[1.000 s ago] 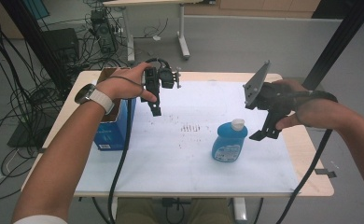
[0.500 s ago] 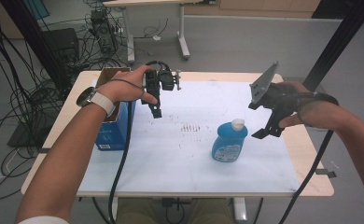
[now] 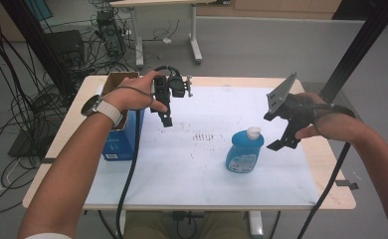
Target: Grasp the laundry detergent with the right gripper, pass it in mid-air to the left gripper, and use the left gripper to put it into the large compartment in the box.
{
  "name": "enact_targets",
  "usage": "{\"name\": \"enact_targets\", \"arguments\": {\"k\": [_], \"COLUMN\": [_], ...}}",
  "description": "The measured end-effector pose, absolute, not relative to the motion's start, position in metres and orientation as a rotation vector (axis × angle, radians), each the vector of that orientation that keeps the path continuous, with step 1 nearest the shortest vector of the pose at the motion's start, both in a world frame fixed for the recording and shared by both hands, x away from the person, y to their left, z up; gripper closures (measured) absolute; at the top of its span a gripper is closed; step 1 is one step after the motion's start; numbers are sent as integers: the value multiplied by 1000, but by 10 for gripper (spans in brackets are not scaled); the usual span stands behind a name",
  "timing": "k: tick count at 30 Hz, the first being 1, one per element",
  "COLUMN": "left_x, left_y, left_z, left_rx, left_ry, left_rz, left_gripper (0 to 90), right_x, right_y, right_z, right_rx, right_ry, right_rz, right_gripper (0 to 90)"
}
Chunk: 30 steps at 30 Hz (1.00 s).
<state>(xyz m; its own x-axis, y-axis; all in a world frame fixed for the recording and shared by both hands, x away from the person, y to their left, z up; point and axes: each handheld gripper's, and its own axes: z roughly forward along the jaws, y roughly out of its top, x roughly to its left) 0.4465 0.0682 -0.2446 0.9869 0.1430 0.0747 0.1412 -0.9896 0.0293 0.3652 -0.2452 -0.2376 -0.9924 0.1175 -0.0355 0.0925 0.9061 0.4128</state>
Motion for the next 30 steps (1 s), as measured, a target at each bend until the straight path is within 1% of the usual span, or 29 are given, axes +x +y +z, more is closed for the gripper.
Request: {"name": "enact_targets", "arguments": {"k": [18, 30], "left_x": [445, 445], "left_y": [71, 71], "left_z": [-248, -251], "left_rx": [3103, 3101], "left_ry": [239, 243], "left_rz": [120, 115], "left_gripper": [101, 101], "right_x": [369, 371], "right_y": [-249, -248], "right_z": [-259, -267], "right_rx": [204, 194], "right_ry": [3017, 3018], "right_rz": [687, 709], "right_gripper": [50, 49]}}
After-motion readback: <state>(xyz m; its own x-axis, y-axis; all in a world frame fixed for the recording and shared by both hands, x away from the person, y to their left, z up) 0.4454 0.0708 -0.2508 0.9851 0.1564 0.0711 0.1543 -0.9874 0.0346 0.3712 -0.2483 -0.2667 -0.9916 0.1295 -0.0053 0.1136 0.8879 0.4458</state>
